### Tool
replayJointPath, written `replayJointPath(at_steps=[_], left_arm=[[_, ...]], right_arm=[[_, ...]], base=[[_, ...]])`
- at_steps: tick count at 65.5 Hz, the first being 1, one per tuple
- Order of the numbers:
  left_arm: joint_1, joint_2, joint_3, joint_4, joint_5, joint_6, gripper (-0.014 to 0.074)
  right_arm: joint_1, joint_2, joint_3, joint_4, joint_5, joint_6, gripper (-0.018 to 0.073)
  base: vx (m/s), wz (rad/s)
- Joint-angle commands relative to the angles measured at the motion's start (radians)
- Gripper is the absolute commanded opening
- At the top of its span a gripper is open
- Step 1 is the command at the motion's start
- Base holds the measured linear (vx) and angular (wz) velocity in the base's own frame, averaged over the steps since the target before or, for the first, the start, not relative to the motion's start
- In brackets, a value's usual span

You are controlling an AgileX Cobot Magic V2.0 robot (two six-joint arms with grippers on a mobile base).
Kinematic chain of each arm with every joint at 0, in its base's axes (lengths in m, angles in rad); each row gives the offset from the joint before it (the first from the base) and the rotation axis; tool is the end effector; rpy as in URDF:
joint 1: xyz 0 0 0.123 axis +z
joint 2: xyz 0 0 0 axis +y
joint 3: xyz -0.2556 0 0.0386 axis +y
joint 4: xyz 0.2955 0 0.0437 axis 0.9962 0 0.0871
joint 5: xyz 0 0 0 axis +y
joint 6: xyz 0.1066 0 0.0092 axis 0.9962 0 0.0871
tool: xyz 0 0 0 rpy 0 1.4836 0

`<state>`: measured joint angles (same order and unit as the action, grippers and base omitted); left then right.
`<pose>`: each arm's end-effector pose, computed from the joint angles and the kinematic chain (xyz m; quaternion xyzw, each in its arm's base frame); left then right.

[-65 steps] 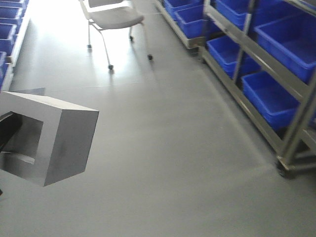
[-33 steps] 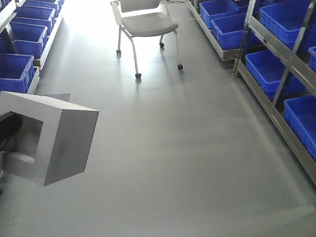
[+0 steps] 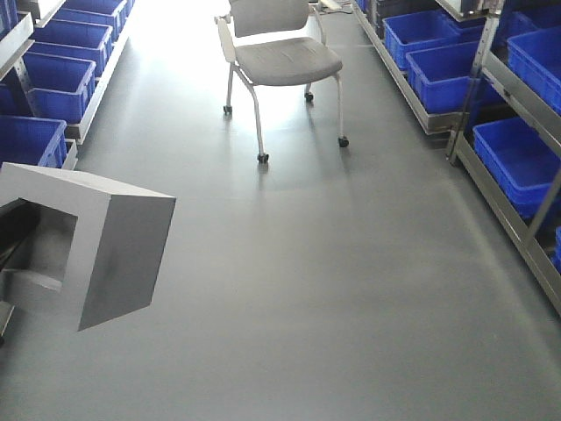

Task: Sort gray base to blue bin
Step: 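Drive down the aisle between the blue bin shelves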

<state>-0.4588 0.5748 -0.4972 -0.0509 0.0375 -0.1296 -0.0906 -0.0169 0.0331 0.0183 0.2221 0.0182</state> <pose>0.1895 -0.0938 0.3119 0.1001 0.7099 -0.2197 0.6617 0.1452 -0.0128 0.1800 0.0467 0.7570 -0.0162 0.6515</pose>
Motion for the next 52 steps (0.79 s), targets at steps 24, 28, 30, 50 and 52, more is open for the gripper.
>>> replayJointPath(at_steps=[24, 28, 30, 50, 52], left_arm=[[0.000, -0.003, -0.031, -0.012, -0.108, -0.007, -0.0006], [0.000, -0.003, -0.031, -0.012, -0.108, -0.007, -0.0006], [0.000, -0.003, -0.031, -0.012, -0.108, -0.007, -0.0006], [0.000, -0.003, -0.031, -0.012, -0.108, -0.007, -0.0006], [0.000, -0.003, -0.031, -0.012, -0.108, -0.007, -0.0006]], right_arm=[[0.001, -0.002, -0.003, -0.006, -0.075, -0.006, -0.0005], [0.001, -0.002, -0.003, -0.006, -0.075, -0.006, -0.0005], [0.001, -0.002, -0.003, -0.006, -0.075, -0.006, -0.0005], [0.001, -0.002, -0.003, -0.006, -0.075, -0.006, -0.0005], [0.001, -0.002, -0.003, -0.006, -0.075, -0.006, -0.0005]], base=[[0.44, 0.14], [0.45, 0.21], [0.45, 0.20], [0.44, 0.11], [0.43, 0.03]])
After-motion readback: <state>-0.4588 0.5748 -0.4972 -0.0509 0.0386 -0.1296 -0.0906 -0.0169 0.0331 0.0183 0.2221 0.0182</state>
